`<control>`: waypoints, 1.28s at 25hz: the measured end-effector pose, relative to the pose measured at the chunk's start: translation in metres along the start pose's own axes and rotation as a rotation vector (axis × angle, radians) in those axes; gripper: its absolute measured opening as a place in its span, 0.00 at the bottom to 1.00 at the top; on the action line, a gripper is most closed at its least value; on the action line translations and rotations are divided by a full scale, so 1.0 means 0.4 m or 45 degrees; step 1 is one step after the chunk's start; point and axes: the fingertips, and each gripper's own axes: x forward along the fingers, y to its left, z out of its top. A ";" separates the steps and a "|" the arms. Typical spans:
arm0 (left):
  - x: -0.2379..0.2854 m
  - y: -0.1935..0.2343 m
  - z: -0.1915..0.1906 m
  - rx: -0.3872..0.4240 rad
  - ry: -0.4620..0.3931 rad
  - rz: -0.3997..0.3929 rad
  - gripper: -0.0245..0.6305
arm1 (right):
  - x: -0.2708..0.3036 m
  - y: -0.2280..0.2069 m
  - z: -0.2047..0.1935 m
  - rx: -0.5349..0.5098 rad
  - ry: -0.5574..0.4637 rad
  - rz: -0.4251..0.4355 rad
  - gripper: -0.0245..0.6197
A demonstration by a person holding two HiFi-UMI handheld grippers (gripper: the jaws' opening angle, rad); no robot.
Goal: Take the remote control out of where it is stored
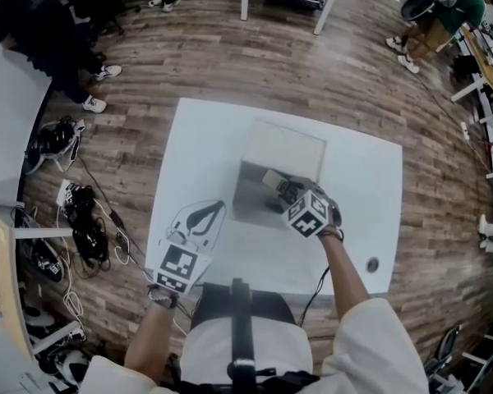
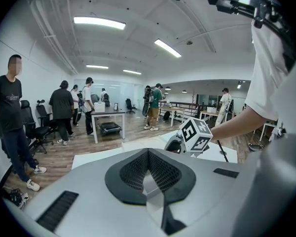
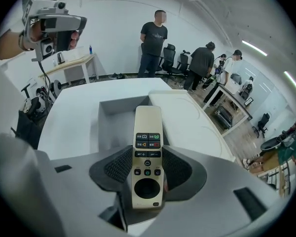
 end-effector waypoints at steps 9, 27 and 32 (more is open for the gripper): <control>-0.011 0.000 0.073 0.055 -0.068 0.001 0.04 | -0.128 -0.049 0.054 0.062 -0.160 -0.165 0.32; -0.014 -0.033 0.275 0.195 -0.231 -0.049 0.04 | -0.539 -0.155 0.069 0.427 -0.561 -0.470 0.32; -0.017 -0.063 0.354 0.242 -0.308 -0.062 0.04 | -0.662 -0.165 0.067 0.495 -0.680 -0.515 0.32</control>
